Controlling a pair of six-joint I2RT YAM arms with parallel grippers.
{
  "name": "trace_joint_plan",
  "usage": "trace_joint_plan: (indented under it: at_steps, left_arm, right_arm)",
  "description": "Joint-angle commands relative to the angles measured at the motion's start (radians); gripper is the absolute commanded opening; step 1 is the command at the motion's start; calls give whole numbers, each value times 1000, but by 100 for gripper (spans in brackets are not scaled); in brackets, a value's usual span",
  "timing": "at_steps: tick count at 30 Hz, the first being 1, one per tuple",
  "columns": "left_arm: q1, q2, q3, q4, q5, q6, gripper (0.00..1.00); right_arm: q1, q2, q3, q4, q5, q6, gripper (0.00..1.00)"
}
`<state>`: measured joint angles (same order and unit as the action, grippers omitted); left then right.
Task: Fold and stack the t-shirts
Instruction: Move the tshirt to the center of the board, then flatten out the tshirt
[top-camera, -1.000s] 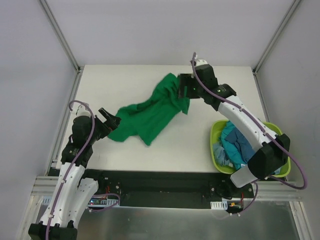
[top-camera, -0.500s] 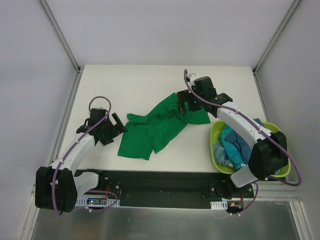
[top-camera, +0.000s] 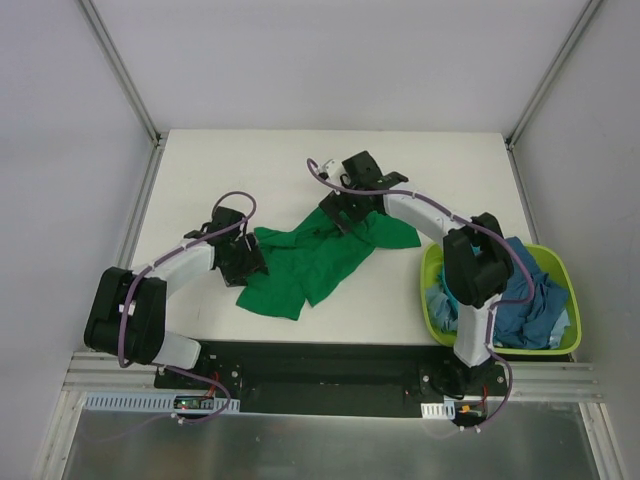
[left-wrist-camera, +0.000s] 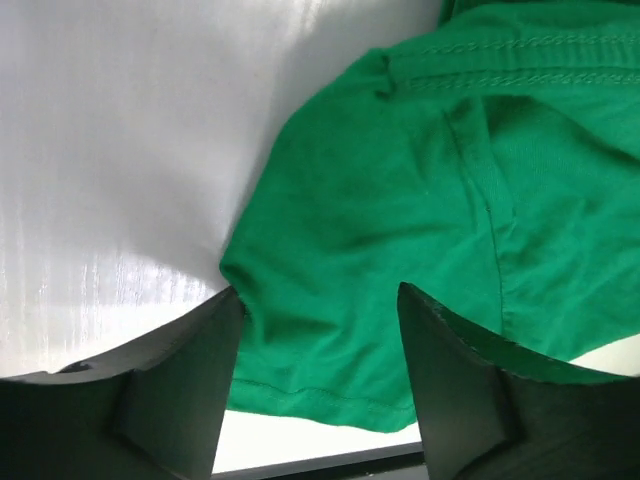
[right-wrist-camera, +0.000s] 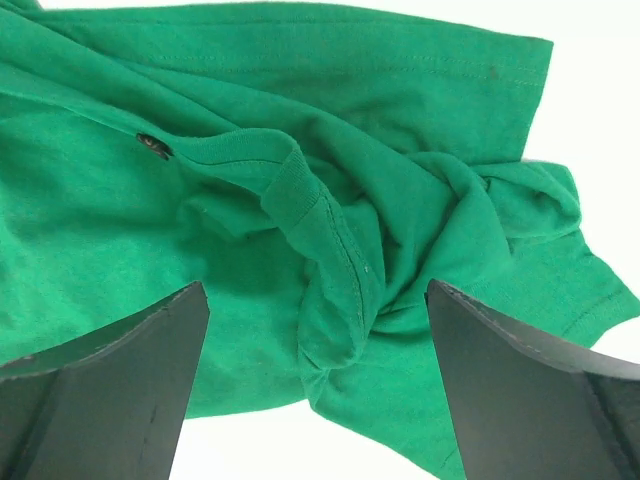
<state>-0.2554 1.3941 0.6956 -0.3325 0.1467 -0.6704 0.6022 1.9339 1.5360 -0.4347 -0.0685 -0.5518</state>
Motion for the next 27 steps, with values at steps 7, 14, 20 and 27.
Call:
trace_joint_plan:
  at_steps: [7,14,20,27]
  left_arm:
    - [-81,174,96,-42,-200,35,0]
    - [-85,109,136,-57,-282,37,0]
    - [-85,-10,208,-89,-404,72,0]
    - [-88,-217,435,-223,-608,118,0]
  right_arm:
    - [-33,100,79,-24,-14,-80,75]
    - [-45,108,81,-12,-2,-69,29]
    - [-41,-74,43,22,47,5,4]
    - [-35,-425,-53,47,168,108,0]
